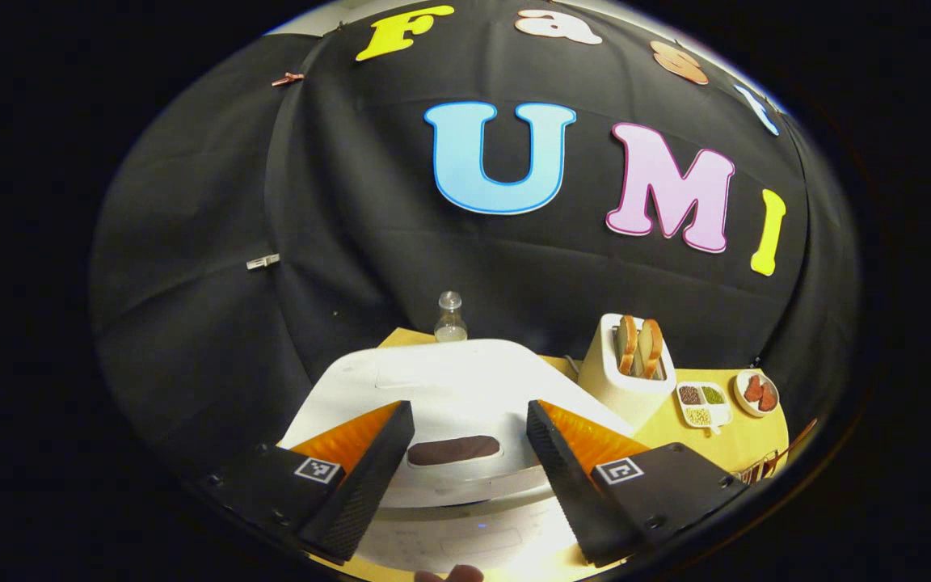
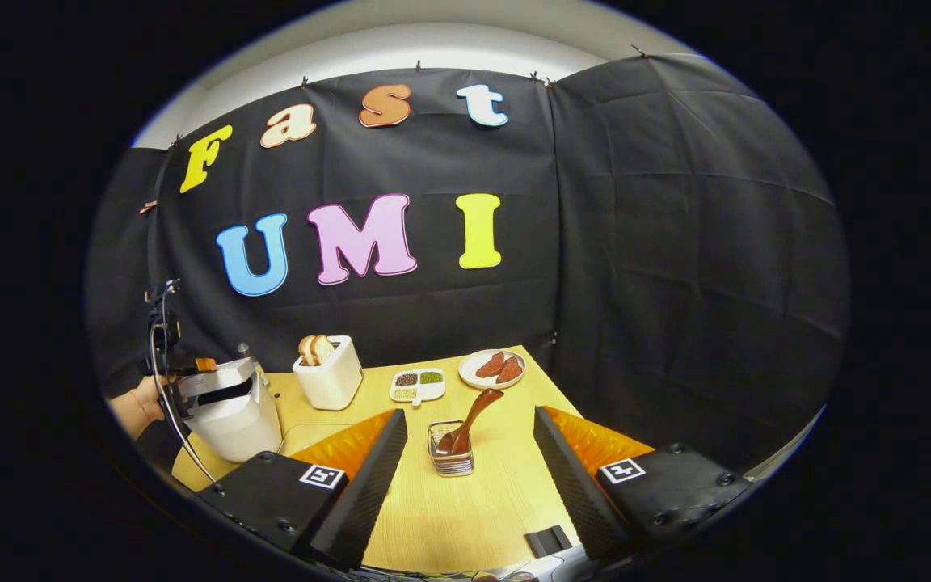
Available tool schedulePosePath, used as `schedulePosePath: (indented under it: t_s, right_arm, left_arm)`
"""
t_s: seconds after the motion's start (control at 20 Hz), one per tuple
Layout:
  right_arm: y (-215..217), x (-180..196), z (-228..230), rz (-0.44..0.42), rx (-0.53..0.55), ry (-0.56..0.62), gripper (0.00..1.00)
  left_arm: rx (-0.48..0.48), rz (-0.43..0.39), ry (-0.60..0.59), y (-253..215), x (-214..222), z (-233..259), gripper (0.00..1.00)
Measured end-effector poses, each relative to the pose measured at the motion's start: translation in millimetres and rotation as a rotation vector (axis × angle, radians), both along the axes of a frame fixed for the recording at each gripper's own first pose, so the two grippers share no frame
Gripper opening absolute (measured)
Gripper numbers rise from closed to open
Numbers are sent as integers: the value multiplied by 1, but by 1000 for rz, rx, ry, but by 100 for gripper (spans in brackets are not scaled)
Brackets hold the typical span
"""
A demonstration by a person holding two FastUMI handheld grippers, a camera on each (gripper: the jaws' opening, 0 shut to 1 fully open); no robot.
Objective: Close the left gripper, press the button to open the rice cooker; take a wooden spoon from the chopstick holder with the right hand, scoop a spoonful of rice and pour it into the rice cooker, then put the wooden spoon back into the chopstick holder.
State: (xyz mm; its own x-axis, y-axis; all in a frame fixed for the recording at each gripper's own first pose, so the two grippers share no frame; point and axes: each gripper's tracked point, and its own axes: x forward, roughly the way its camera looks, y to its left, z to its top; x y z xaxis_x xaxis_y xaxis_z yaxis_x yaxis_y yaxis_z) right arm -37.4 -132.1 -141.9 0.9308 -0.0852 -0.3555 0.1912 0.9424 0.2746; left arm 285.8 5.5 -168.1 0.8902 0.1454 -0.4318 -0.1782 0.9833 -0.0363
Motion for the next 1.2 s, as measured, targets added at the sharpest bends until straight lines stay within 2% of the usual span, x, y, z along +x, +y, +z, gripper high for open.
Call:
schedulePosePath:
  t_s: [0.3, 0.6, 0.8, 1.05, 1.2]
  right_arm:
    - [-6, -3, -7, -5, 7, 5, 99]
    - [-11, 0, -11, -10, 21, 8, 99]
    - [-6, 0, -13, 2, 15, 9, 99]
    - [-3, -1, -15, 4, 20, 4, 99]
    - [-3, -2, -13, 7, 28, -3, 99]
  left_arm:
    - [23, 19, 60, -4, -22, -39, 99]
    - [34, 24, 67, -9, -23, -53, 100]
    - [29, 40, 20, -10, -25, -52, 100]
    - [25, 65, 17, -10, -24, -55, 100]
    - [64, 38, -9, -11, -23, -47, 100]
